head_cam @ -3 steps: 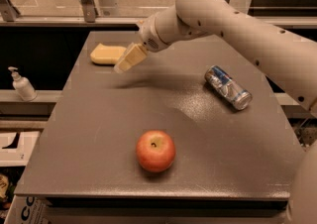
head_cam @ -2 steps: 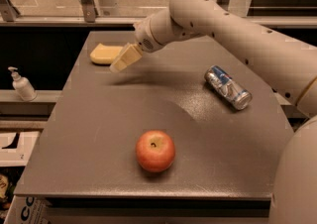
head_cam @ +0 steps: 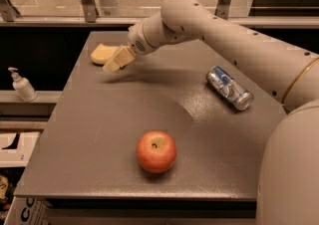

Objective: Move sponge near apple

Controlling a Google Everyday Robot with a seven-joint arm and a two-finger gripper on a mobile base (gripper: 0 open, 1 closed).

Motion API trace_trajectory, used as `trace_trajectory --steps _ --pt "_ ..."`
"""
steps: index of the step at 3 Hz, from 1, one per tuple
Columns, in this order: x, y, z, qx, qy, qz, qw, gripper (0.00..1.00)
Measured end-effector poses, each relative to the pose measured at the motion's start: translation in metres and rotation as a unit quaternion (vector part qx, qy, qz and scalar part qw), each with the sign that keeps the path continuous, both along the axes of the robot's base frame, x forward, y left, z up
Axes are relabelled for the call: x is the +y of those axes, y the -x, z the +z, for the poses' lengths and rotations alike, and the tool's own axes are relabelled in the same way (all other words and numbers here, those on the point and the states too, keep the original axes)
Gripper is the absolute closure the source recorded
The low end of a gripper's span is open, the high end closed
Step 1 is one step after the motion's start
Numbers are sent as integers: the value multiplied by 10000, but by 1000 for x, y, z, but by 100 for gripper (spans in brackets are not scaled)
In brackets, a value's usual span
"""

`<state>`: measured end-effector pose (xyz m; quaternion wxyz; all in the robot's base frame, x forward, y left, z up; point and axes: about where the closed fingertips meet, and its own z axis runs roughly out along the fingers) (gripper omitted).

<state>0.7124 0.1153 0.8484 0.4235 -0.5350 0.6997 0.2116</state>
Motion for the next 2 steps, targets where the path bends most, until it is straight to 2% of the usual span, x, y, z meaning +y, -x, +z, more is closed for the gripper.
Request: trace_trajectory --steps 2 --pt "11 -2 -16 209 -14 -54 9998 0"
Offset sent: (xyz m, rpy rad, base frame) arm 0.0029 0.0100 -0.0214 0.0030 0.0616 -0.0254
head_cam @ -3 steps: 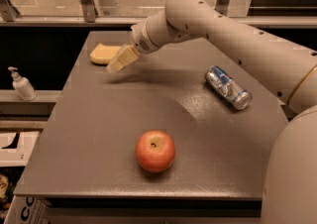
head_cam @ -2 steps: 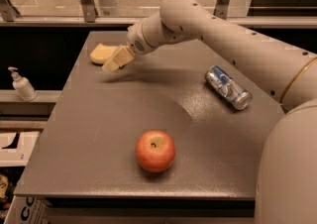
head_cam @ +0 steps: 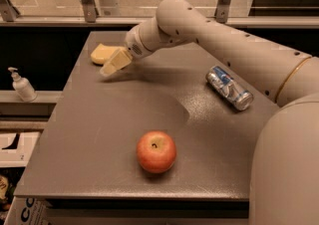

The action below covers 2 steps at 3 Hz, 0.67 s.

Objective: Move sponge near apple

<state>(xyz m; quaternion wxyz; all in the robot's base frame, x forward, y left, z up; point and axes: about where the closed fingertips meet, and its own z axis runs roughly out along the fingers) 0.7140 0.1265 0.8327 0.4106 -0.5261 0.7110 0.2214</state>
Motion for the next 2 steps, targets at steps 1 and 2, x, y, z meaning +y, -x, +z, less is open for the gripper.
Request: trace_trajectory --steps 1,2 --pt "2 0 -1 18 -33 -4 10000 18" --pt "2 0 0 27 -52 -14 10000 42"
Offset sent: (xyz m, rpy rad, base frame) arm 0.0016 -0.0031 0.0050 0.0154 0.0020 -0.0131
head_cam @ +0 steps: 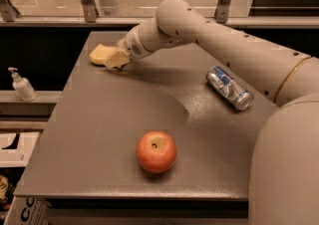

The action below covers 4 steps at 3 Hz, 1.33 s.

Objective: Move sponge near apple

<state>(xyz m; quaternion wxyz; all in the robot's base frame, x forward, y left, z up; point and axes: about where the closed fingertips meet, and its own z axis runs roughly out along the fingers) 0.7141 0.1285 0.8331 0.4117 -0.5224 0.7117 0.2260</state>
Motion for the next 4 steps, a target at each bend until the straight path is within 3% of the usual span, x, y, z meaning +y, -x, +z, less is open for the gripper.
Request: trace_trajectory --steps 2,3,4 --pt "-2 0 6 -49 -57 -15 10000 88" --pt "-14 2 26 -166 -159 -14 9997 100" --pt "-28 14 47 -286 -226 51 9993 100"
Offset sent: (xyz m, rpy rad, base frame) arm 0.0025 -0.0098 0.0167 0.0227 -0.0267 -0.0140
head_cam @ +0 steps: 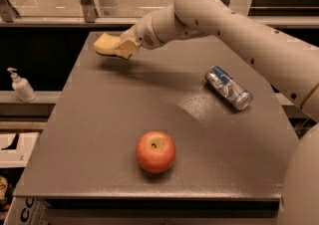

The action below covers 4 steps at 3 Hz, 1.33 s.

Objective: Move sponge near apple

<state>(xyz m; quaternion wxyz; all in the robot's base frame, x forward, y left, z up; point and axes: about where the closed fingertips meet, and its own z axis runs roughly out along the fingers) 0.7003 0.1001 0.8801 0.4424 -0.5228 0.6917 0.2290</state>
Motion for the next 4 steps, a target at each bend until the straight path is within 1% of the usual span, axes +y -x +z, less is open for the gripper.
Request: trace_trajectory --steps 1,2,3,4 --pt "-17 23 20 -148 -1 135 9998 100" --pt "-43 54 32 -229 -1 244 9994 100" --pt "-70 88 37 -267 -47 350 9990 100" --pt "-97 119 37 -280 -74 381 9989 100"
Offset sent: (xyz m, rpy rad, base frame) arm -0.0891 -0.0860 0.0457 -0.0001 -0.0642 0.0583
